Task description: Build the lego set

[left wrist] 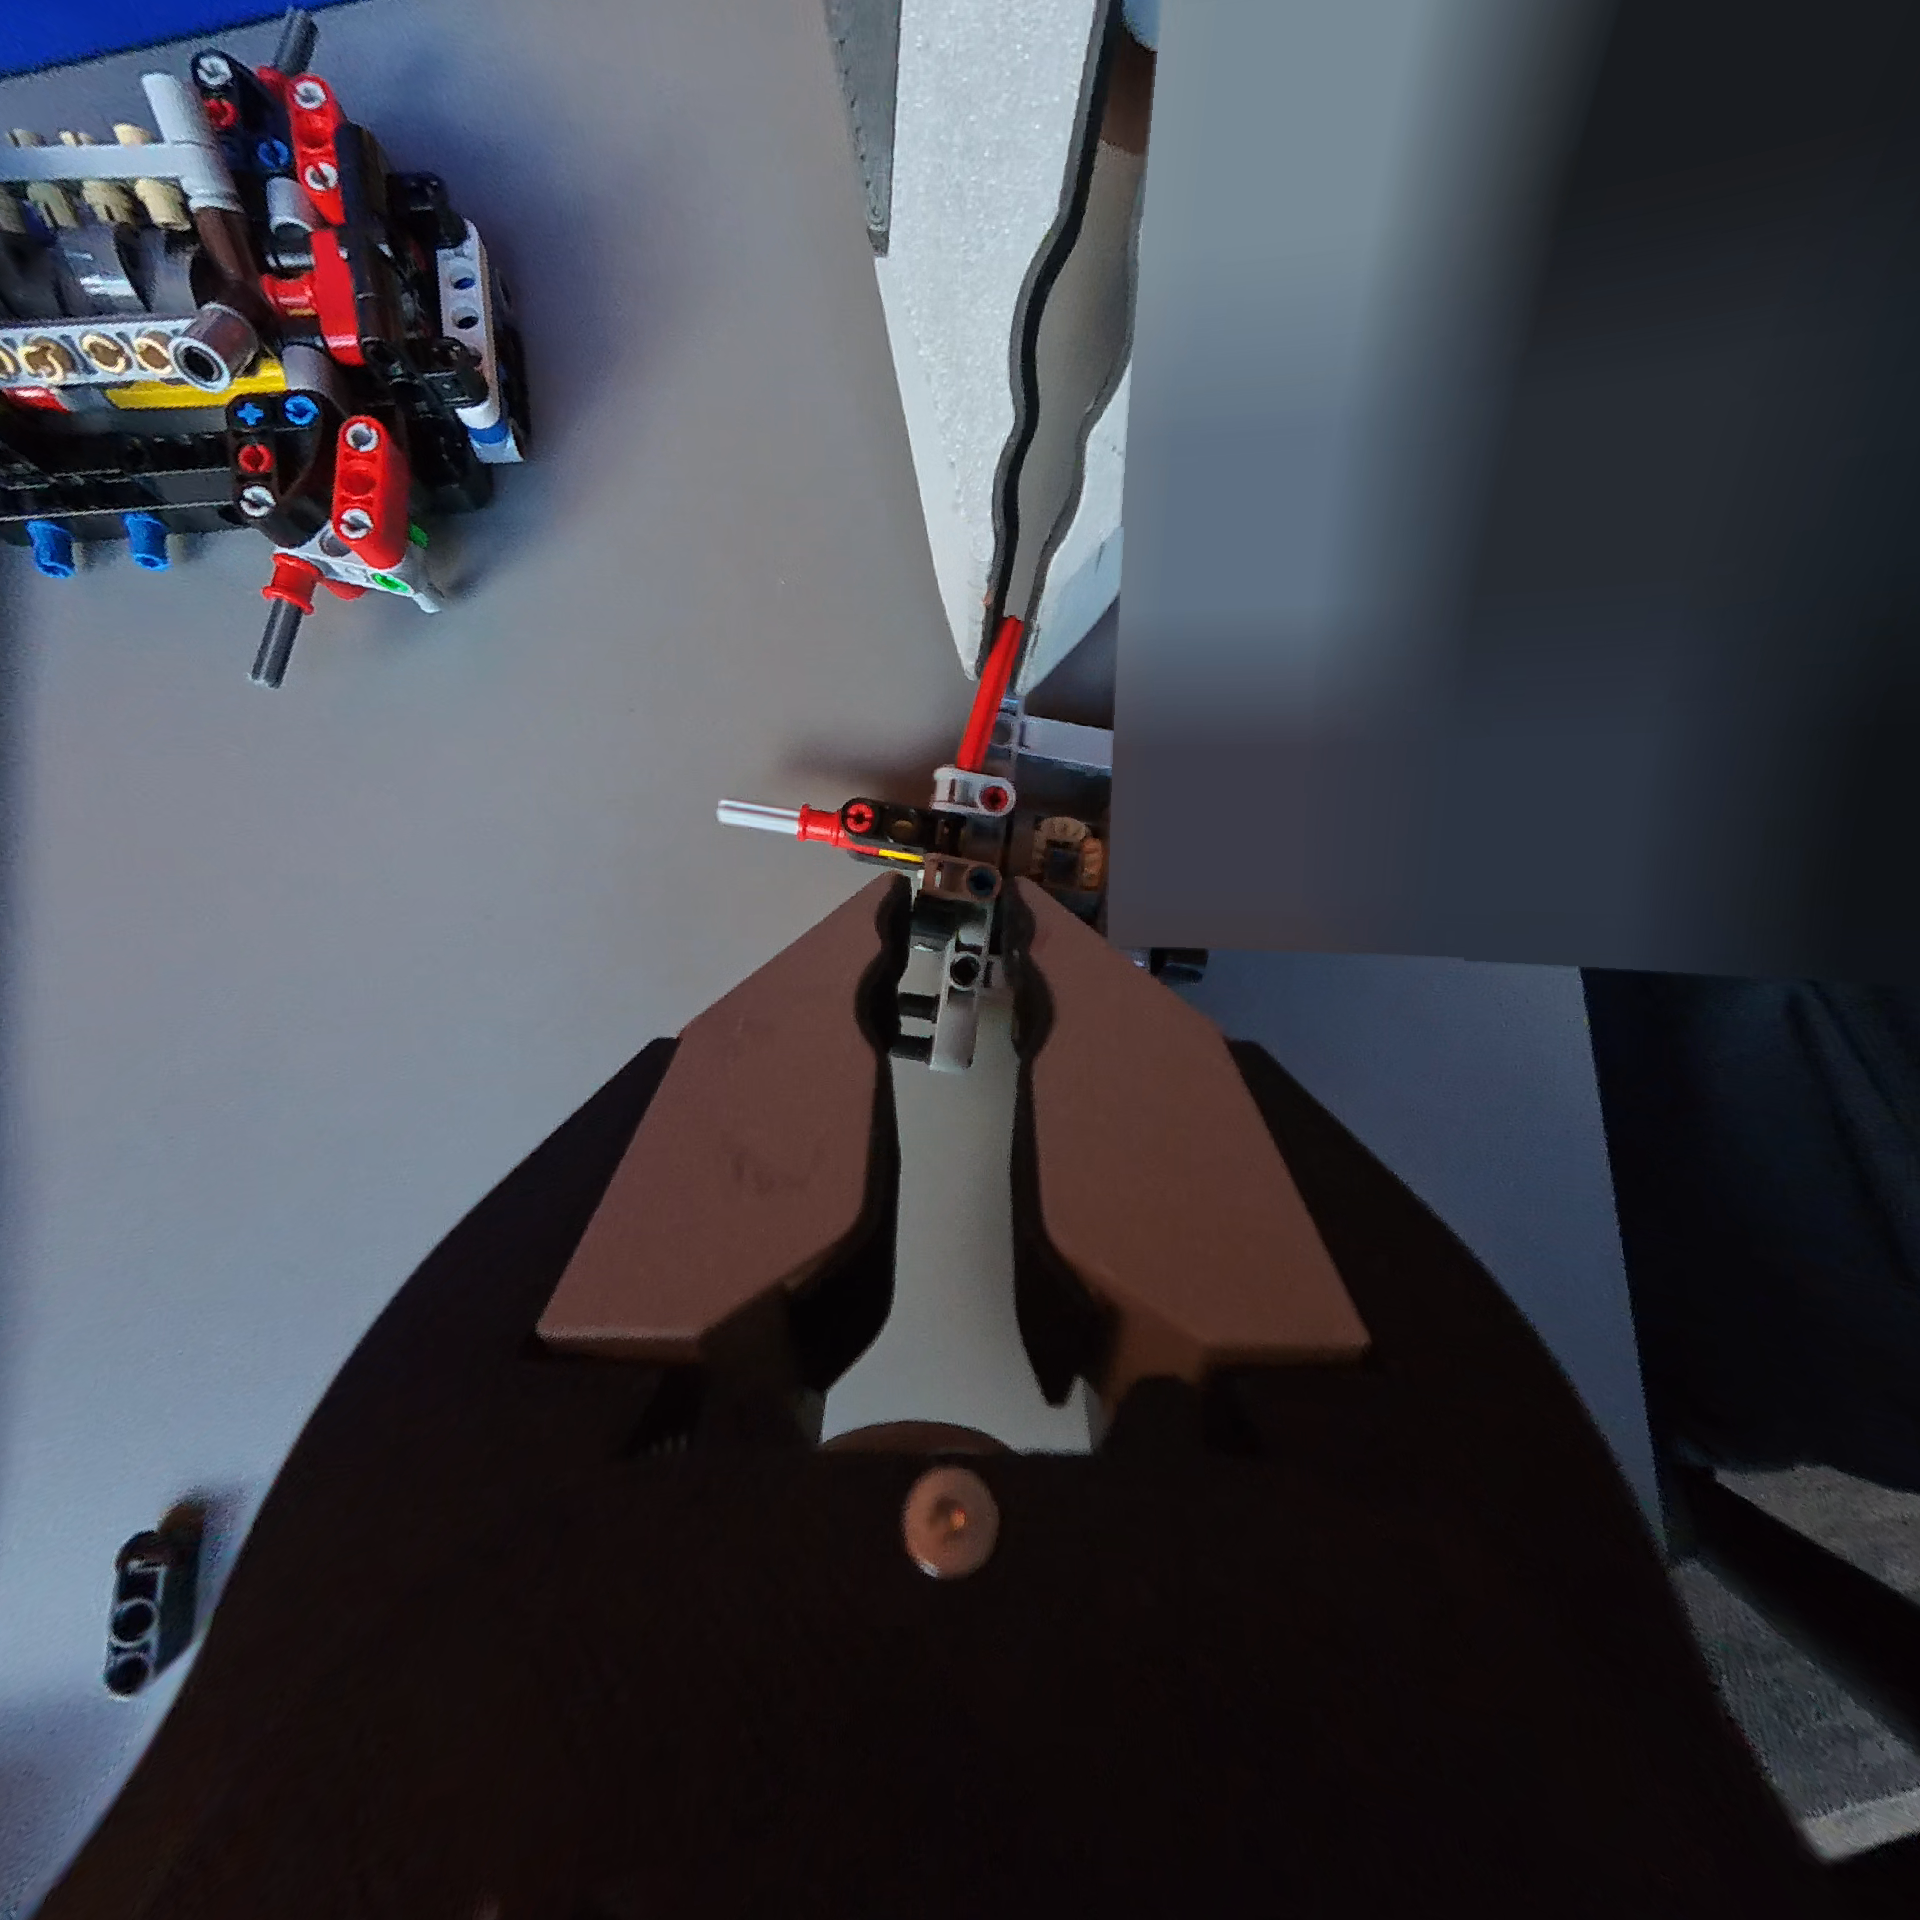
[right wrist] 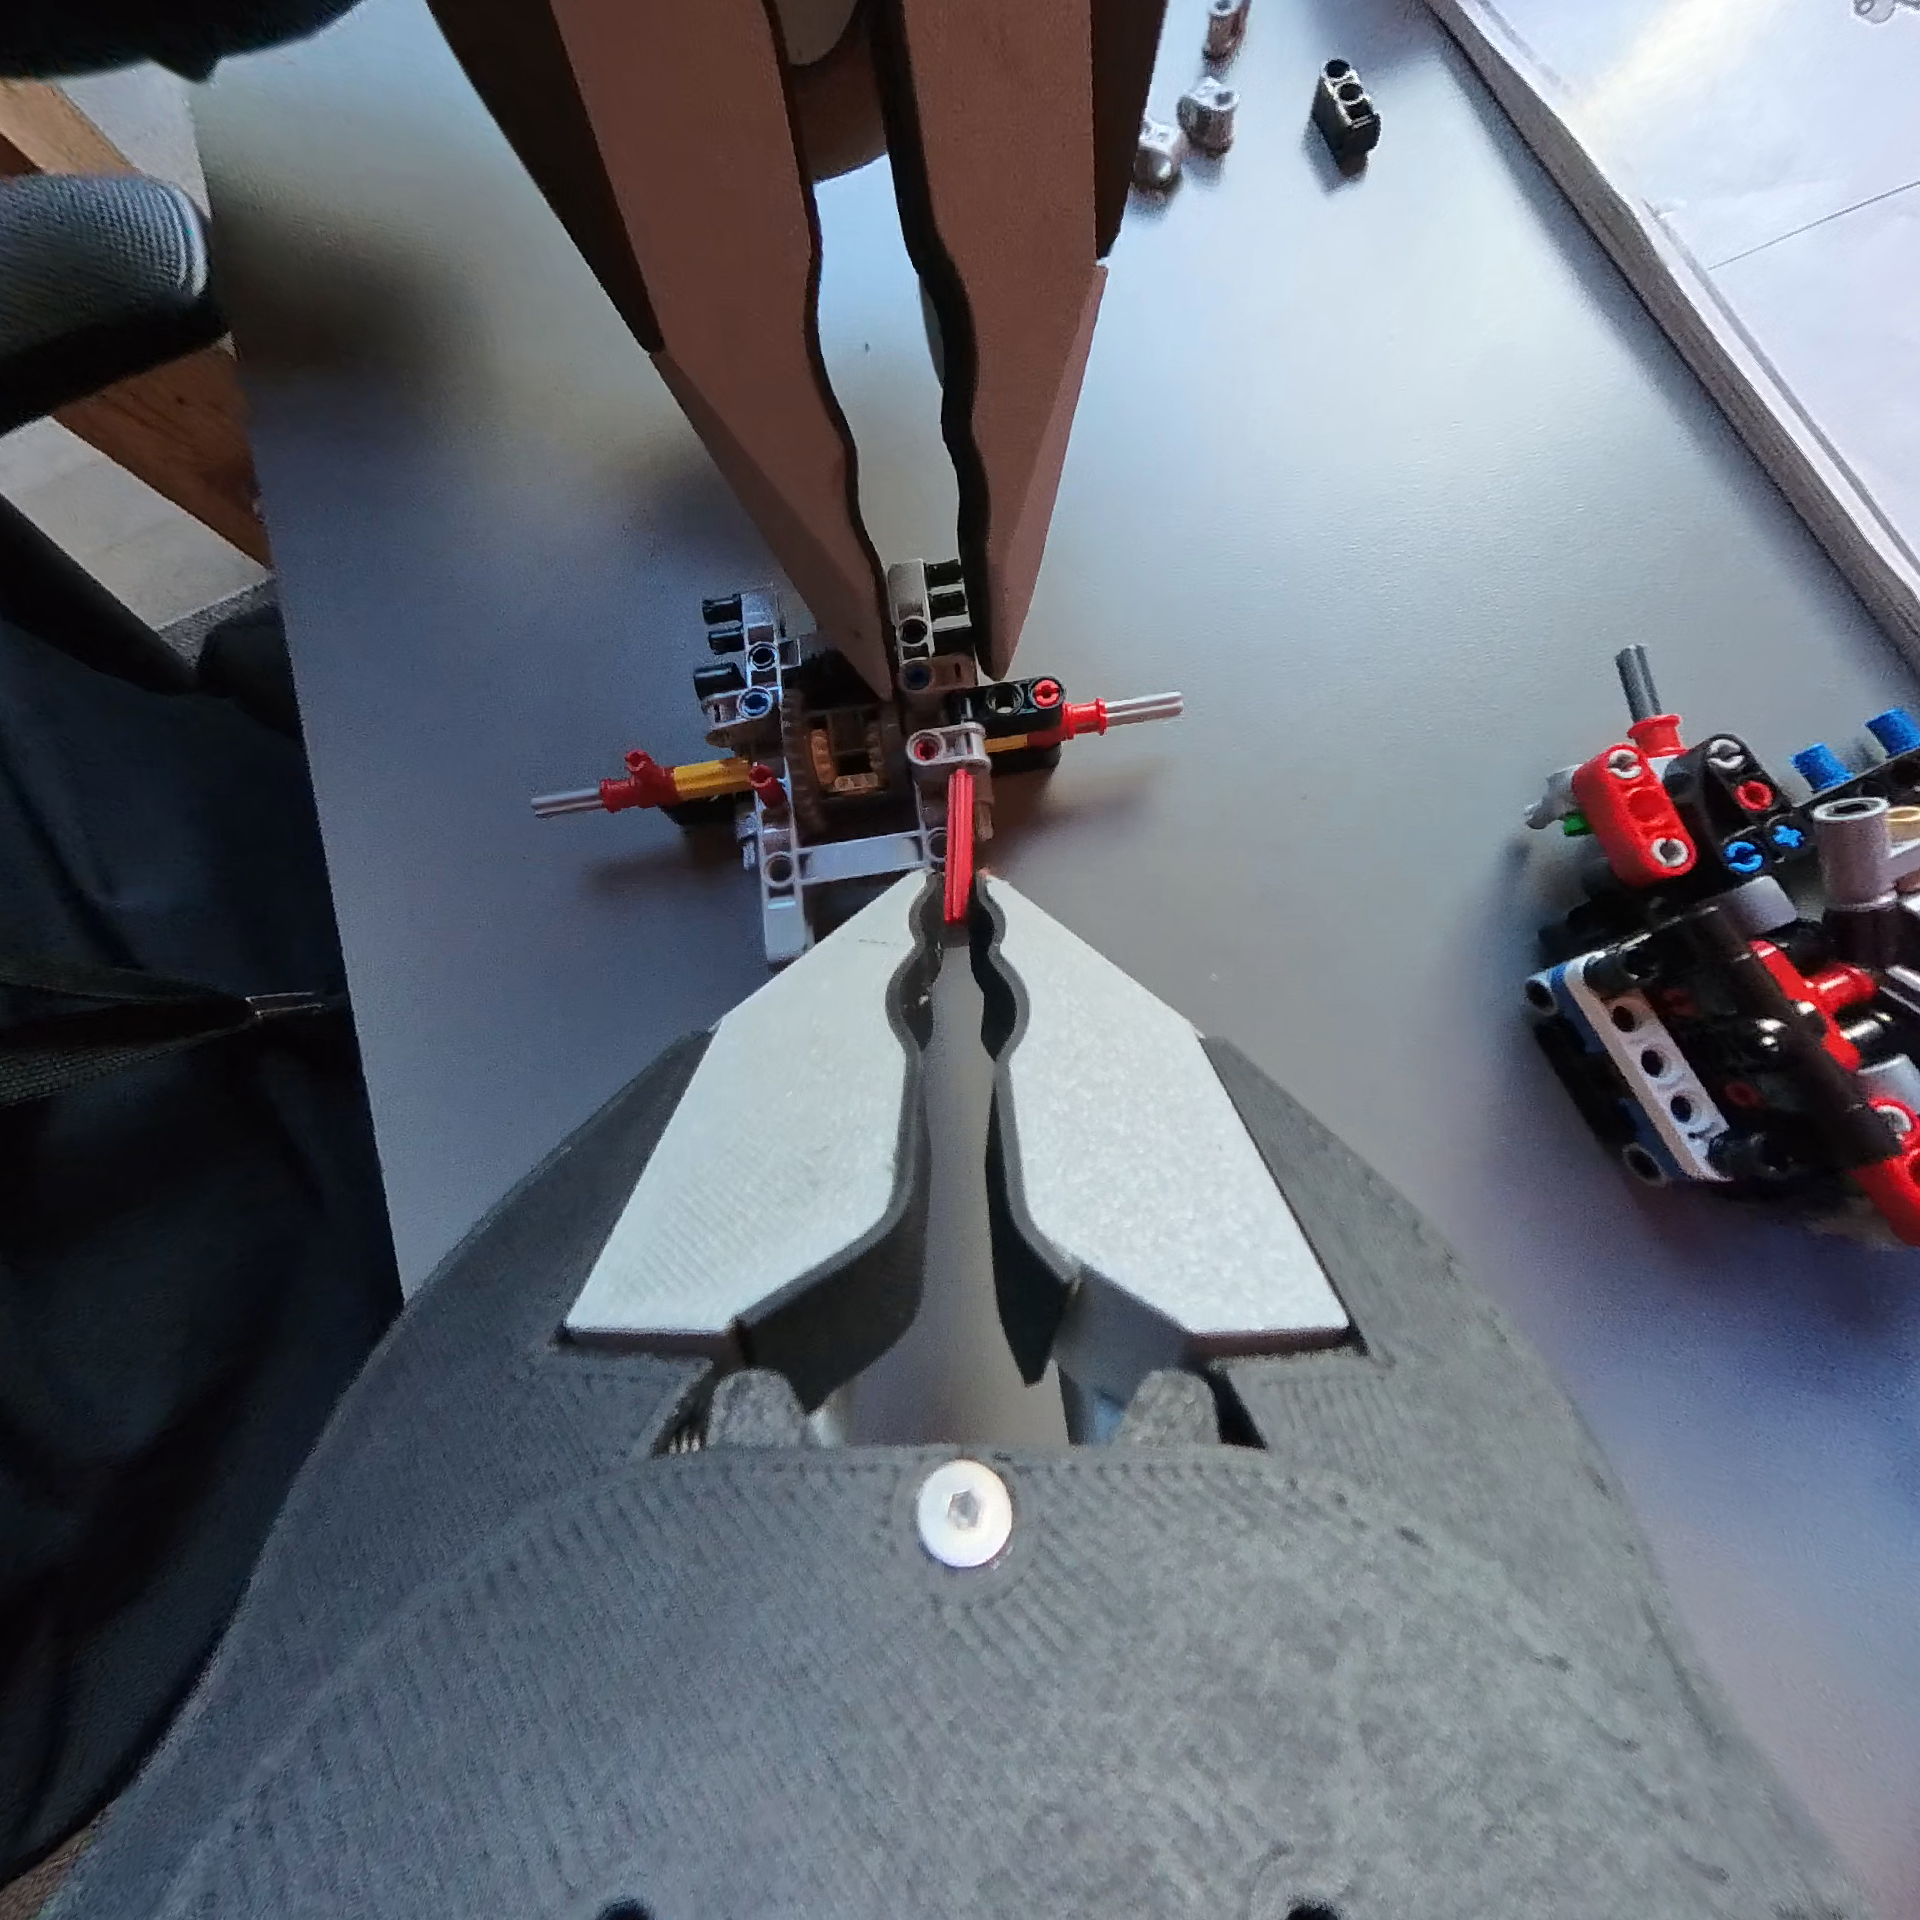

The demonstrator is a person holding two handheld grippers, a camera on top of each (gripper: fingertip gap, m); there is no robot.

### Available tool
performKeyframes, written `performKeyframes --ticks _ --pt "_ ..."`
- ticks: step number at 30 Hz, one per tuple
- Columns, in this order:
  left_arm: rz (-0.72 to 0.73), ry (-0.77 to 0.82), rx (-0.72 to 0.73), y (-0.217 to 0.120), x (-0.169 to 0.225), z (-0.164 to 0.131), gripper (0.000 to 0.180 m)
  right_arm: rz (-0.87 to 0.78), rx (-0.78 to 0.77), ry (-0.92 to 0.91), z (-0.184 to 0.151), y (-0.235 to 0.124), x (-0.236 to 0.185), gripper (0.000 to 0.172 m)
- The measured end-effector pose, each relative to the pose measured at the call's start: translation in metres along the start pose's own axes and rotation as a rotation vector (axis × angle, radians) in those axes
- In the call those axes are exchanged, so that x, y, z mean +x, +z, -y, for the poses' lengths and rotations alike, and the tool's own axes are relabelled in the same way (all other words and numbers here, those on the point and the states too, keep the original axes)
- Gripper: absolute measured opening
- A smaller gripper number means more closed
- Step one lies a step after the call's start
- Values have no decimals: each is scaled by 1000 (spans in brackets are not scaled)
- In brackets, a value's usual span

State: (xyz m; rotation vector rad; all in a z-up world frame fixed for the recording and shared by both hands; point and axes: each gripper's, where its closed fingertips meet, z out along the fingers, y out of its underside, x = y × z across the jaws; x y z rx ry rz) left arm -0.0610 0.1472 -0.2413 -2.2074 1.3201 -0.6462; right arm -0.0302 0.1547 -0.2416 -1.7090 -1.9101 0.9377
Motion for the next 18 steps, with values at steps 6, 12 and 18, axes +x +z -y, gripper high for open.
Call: performKeyframes --ticks 6,12,18 --pt "49 -29 30 2 4 1 19 -15 -15 -30 -2 -1 1 1" --pt "45 -31 80 5 8 6 13 -15 -33 -126 -4 -2 3 2" --pt "18 -39 116 5 9 7 13 26 -34 -246 -3 -2 4 1"
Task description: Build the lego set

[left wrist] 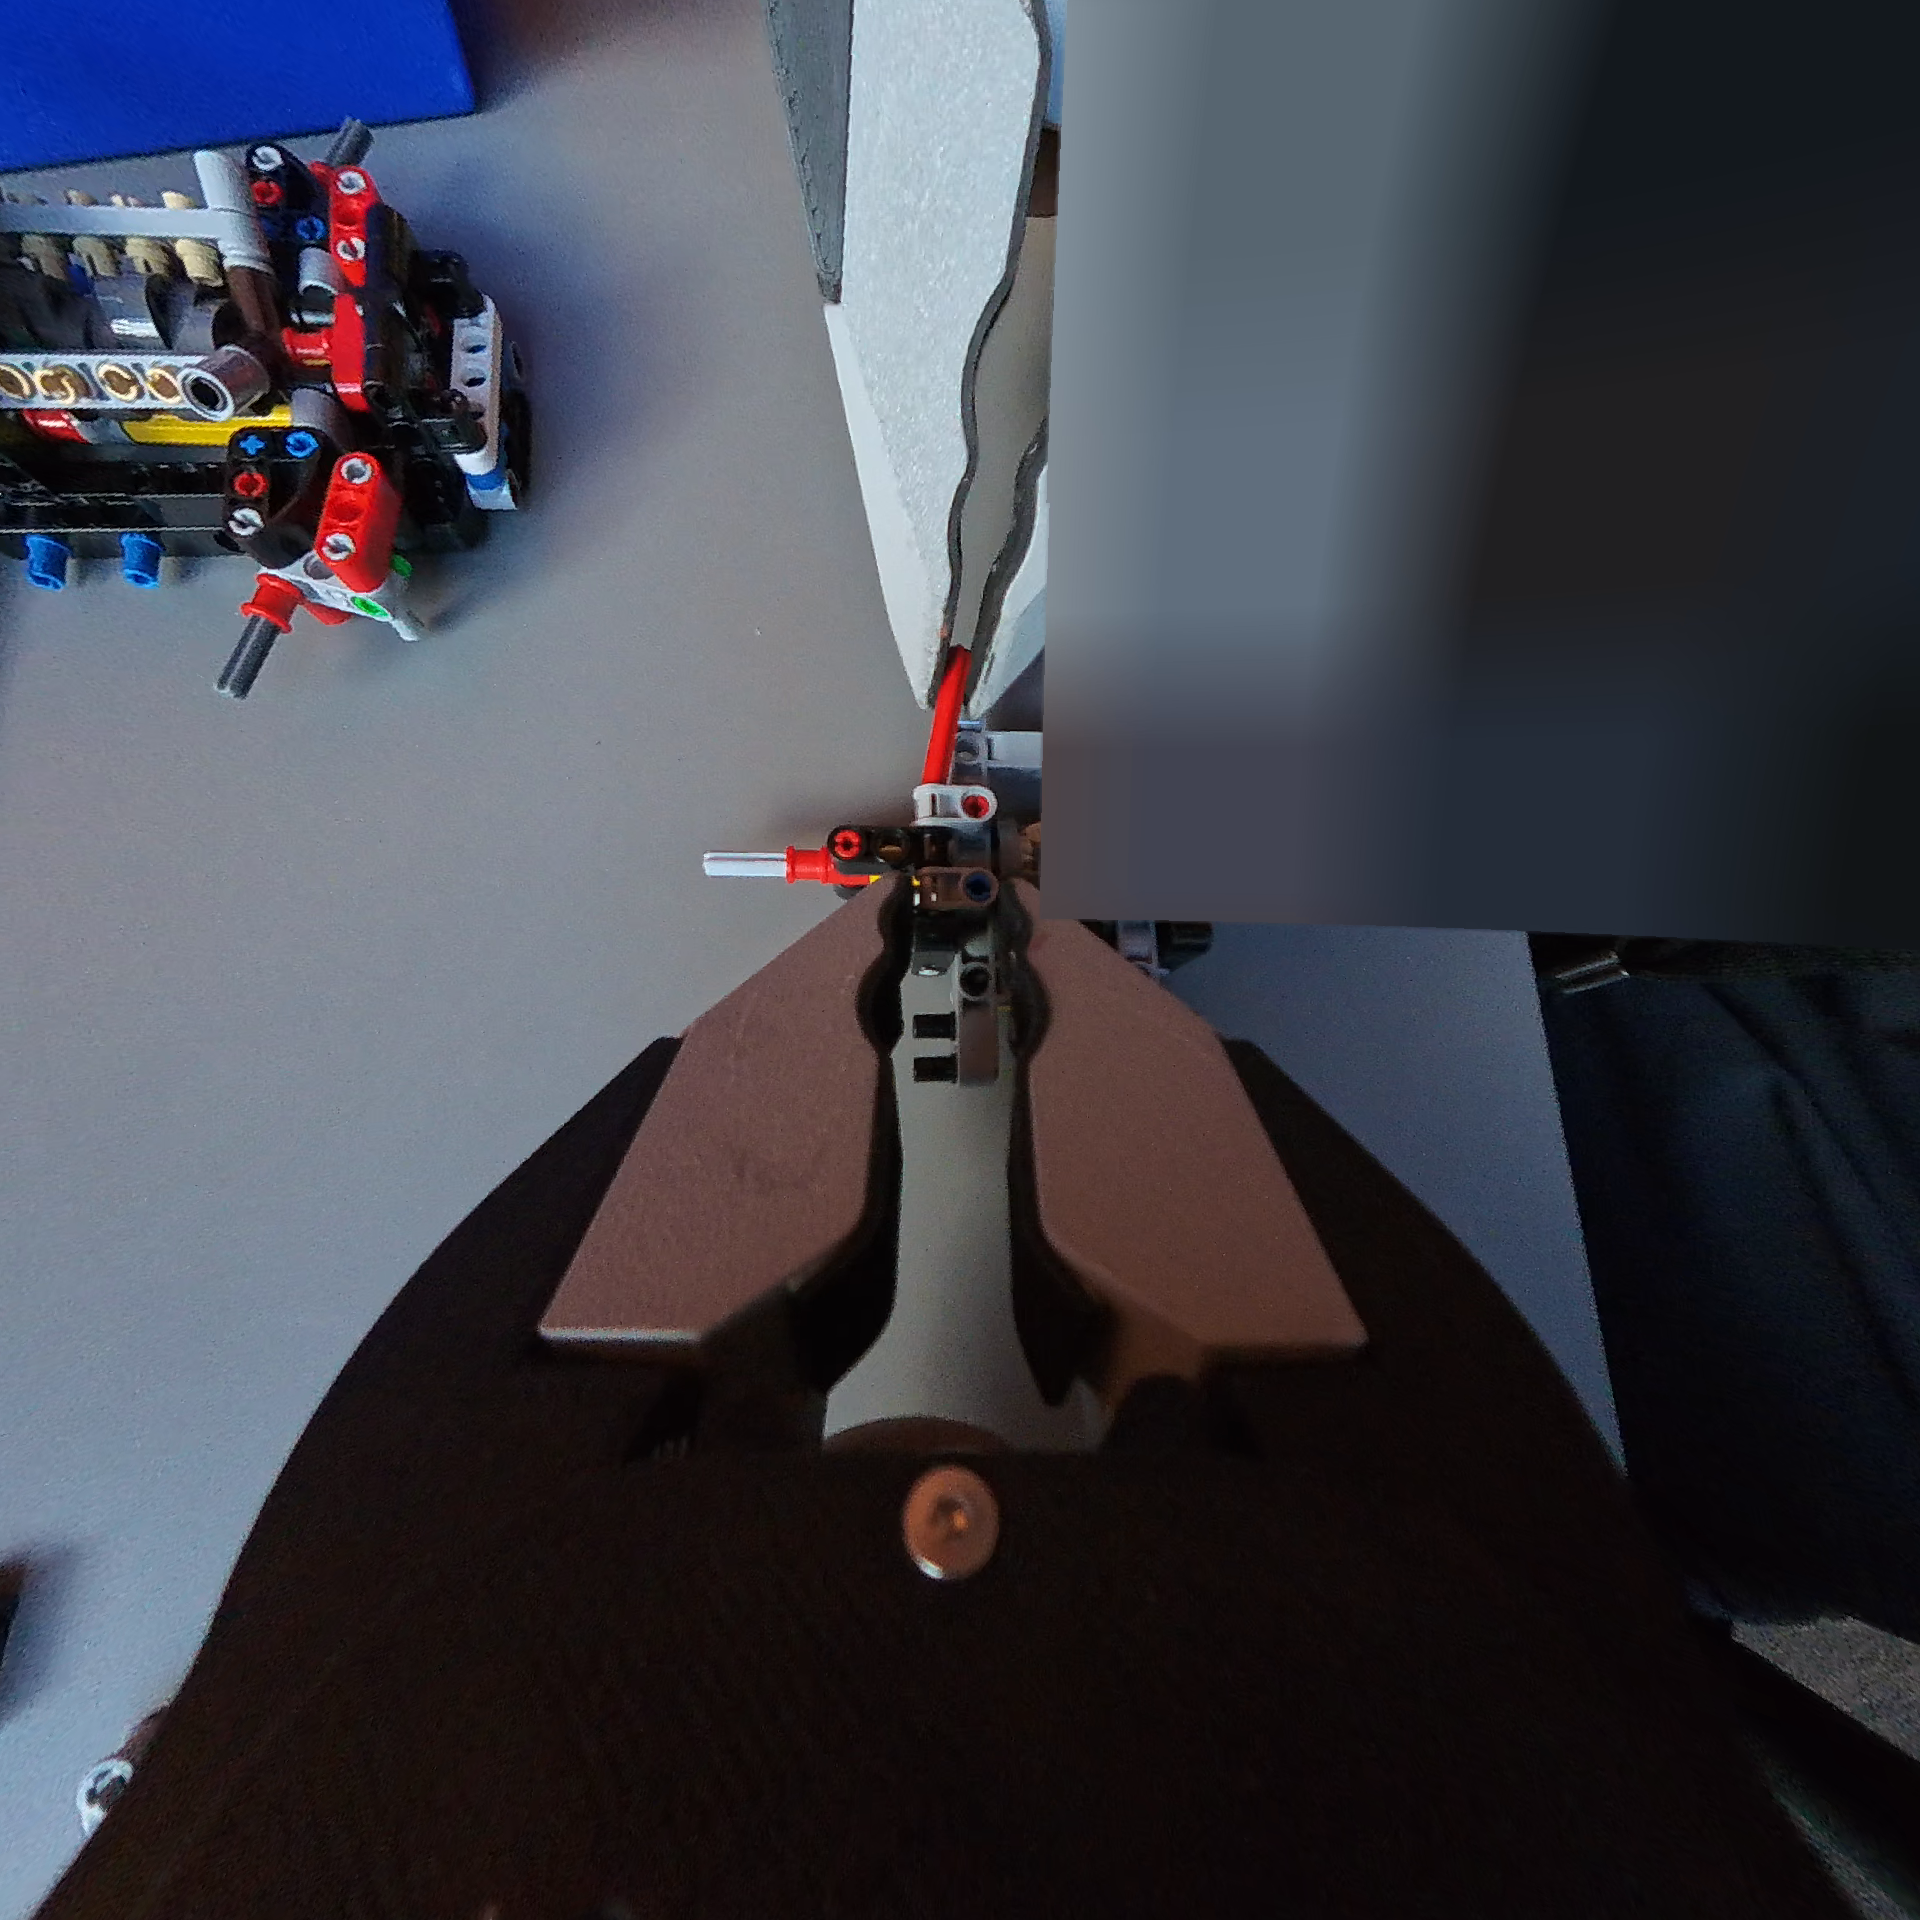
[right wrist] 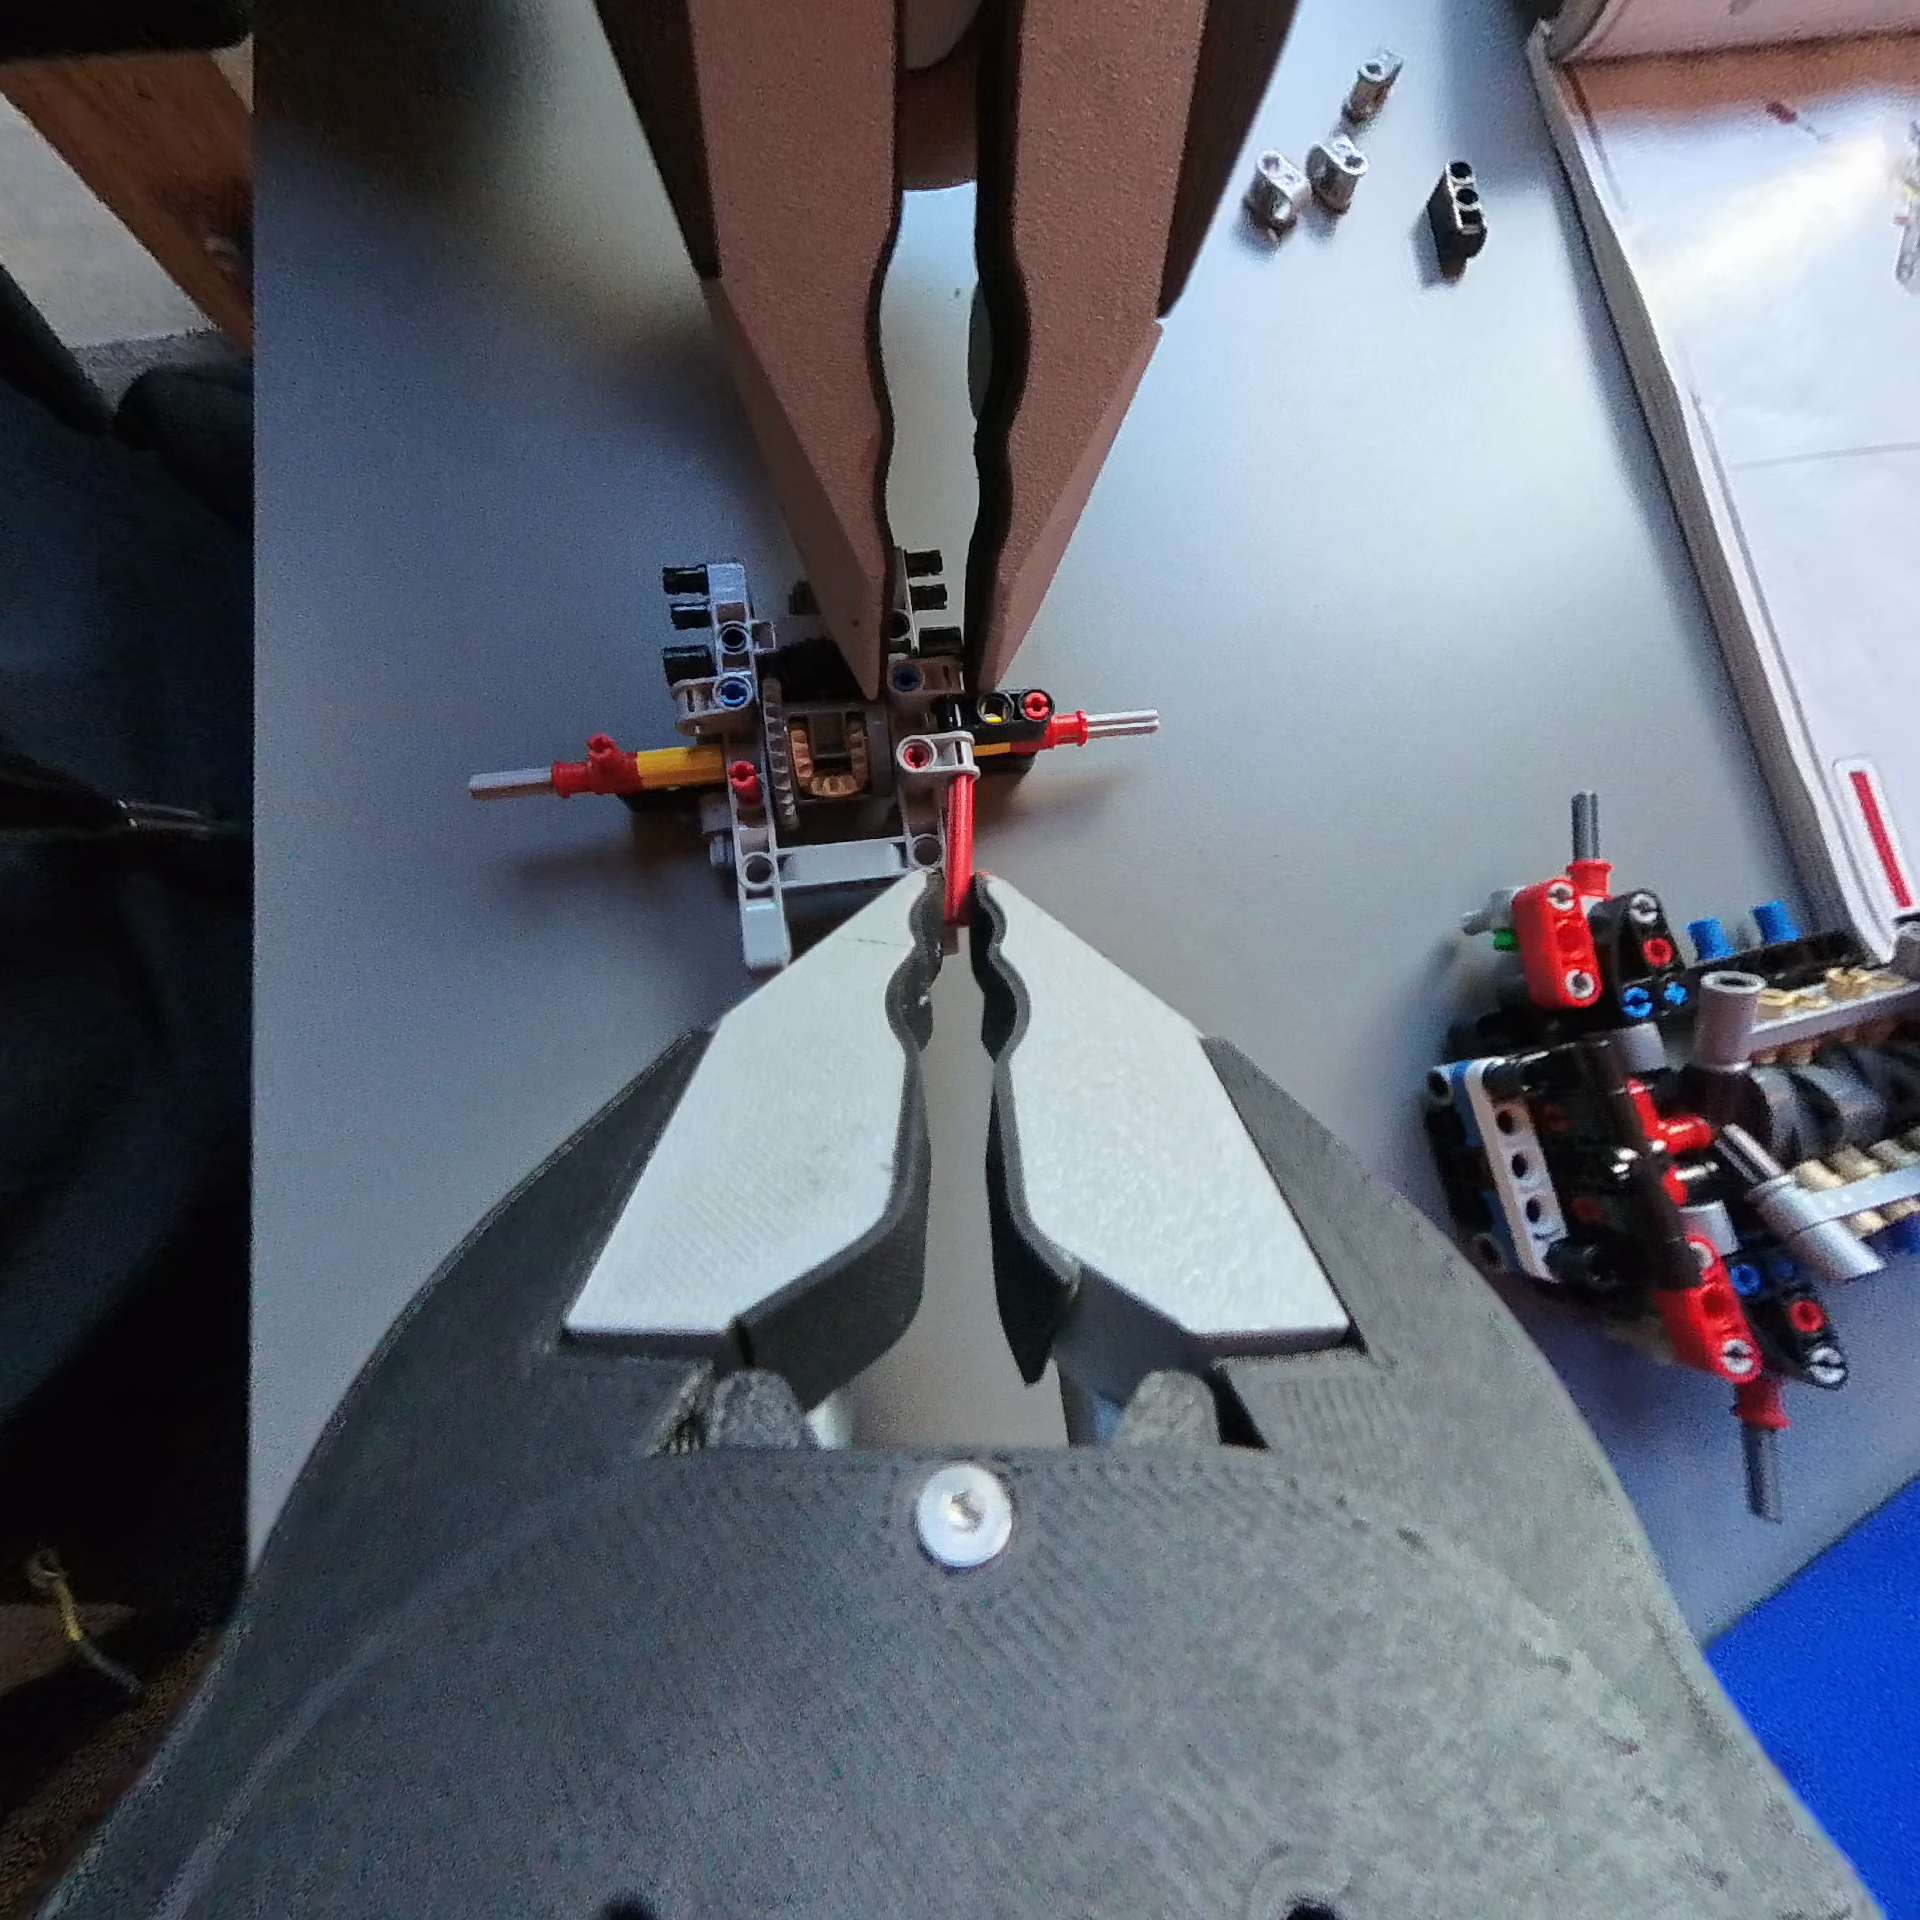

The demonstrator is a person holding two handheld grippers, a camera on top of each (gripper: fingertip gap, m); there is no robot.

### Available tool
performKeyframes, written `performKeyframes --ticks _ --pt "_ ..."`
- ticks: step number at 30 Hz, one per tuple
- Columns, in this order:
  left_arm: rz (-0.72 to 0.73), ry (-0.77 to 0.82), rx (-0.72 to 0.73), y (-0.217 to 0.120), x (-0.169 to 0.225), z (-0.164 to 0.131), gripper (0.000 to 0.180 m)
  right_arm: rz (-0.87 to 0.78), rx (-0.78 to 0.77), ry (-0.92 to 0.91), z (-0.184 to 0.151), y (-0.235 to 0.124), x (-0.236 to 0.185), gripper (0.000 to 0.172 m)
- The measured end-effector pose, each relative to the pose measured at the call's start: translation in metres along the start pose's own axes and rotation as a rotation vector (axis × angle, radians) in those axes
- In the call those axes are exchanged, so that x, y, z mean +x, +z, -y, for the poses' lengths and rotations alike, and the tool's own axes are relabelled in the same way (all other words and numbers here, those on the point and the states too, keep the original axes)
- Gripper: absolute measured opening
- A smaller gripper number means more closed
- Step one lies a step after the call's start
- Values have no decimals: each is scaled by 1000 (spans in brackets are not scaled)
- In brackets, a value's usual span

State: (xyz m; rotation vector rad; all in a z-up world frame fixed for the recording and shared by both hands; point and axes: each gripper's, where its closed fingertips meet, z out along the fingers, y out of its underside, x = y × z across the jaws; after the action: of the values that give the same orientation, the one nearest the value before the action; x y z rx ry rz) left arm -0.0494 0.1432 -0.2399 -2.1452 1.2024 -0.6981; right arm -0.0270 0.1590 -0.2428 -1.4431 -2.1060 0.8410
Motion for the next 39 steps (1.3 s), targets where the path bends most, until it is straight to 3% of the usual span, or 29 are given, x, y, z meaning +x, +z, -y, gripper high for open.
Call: performKeyframes --ticks 3,13,18,39 --pt "0 12 8 0 -1 1 13 20 -4 -29 -1 0 2 1" --pt "-13 34 65 6 0 6 12 320 48 132 -4 -3 1 1" --pt "-12 40 75 6 -2 6 12 322 33 42 -4 -2 3 1" --pt "17 -30 119 5 -10 8 11 307 32 24 2 4 11 1"
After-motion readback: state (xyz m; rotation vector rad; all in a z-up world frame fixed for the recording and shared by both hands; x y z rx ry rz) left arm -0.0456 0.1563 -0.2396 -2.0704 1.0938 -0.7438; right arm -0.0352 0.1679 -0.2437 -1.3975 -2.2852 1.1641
